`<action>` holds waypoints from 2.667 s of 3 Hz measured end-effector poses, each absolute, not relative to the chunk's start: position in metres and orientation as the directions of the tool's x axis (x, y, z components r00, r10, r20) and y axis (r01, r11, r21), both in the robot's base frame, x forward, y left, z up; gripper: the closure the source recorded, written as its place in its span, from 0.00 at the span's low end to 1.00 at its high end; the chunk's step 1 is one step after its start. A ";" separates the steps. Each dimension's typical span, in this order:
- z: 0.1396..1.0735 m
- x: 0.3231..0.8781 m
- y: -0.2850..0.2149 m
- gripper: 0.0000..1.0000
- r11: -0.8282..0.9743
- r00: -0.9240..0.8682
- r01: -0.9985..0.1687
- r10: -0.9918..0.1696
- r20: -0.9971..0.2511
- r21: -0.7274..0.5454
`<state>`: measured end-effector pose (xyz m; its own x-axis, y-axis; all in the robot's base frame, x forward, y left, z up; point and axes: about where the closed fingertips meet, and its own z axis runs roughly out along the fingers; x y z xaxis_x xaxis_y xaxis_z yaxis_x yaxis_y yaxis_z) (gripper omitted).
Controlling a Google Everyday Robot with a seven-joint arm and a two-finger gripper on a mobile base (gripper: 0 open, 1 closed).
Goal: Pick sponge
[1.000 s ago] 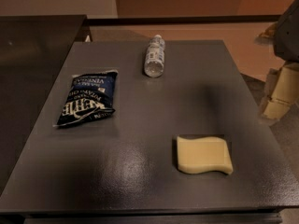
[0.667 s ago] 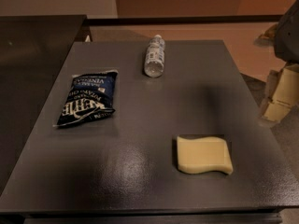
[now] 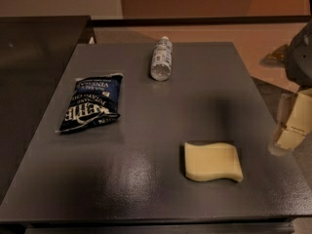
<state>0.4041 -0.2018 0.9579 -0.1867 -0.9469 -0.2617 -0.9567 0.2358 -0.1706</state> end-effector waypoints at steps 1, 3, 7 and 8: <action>0.934 0.392 -0.190 0.00 0.209 -0.164 -0.968 -0.945 -0.284 -0.137; 0.885 0.384 -0.169 0.00 0.193 -0.143 -0.973 -0.935 -0.325 -0.127; 0.838 0.369 -0.145 0.18 0.161 -0.112 -0.982 -0.914 -0.389 -0.096; 0.837 0.368 -0.144 0.41 0.167 -0.117 -0.982 -0.905 -0.409 -0.089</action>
Offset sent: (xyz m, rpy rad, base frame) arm -0.0263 0.0393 -0.0882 0.0781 0.0462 0.0707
